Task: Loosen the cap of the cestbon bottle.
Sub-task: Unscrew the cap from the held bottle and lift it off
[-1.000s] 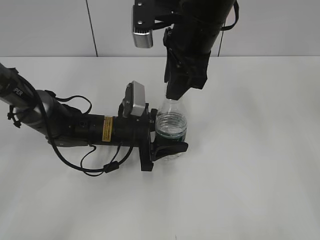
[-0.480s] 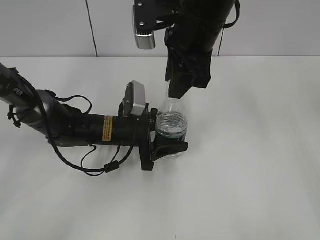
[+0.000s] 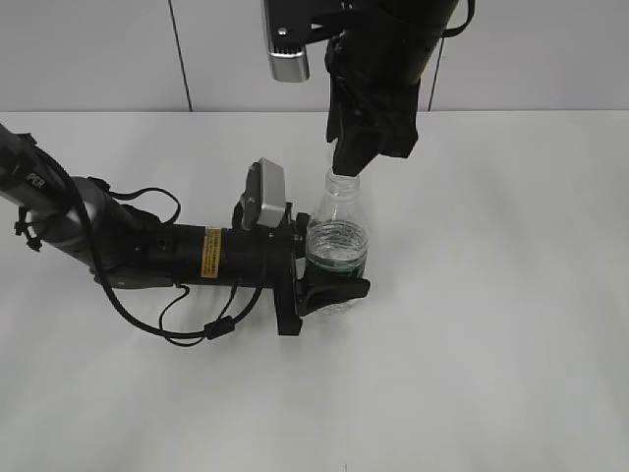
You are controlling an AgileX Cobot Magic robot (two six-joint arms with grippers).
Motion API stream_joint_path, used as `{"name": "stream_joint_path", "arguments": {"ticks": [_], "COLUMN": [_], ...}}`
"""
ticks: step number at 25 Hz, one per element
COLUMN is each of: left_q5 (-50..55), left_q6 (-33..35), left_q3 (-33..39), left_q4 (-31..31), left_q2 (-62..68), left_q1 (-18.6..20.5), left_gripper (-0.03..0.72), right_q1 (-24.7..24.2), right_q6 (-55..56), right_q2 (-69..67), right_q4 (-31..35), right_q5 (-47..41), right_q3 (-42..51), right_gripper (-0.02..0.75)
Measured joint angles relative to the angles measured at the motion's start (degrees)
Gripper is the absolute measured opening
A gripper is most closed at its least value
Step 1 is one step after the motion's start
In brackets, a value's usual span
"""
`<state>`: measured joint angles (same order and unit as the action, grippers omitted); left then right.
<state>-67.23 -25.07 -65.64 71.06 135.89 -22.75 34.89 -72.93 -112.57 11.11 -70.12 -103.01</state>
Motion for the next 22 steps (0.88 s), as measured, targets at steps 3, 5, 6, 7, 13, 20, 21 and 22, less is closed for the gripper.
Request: {"name": "stream_joint_path", "arguments": {"ticks": [3,5,6,7,13,20,21,22], "left_q5": [0.0,0.0,0.0,0.0,0.0,0.0,0.0,0.0], "left_q6": [0.0,0.0,0.0,0.0,0.0,0.1,0.1,0.1], "left_q3": [0.0,0.0,0.0,0.0,0.0,0.0,0.0,0.0], "left_q4": [0.1,0.1,0.1,0.1,0.1,0.1,0.1,0.0], "left_q2": [0.0,0.0,0.0,0.0,0.0,0.0,0.0,0.0], "left_q1": [0.0,0.0,0.0,0.0,0.0,0.0,0.0,0.0], "left_gripper": [0.41,0.41,0.41,0.41,0.41,0.41,0.41,0.41], "right_q1": [0.0,0.0,0.0,0.0,0.0,-2.3,-3.2,-4.1], "right_q6": [0.7,2.3,3.2,4.5,10.4,24.6,27.5,30.6], "right_q2": [0.1,0.5,0.9,1.2,2.6,2.6,2.6,2.6], "right_q4": [0.0,-0.1,-0.2,-0.2,-0.7,-1.8,-1.8,-1.8], "right_q5": [0.1,0.1,0.1,0.1,0.0,0.0,0.0,0.0], "right_q3": [0.0,0.0,0.0,0.0,-0.2,-0.2,-0.2,-0.2], "right_gripper": [0.291,0.291,0.291,0.291,0.291,0.291,0.291,0.291]}}
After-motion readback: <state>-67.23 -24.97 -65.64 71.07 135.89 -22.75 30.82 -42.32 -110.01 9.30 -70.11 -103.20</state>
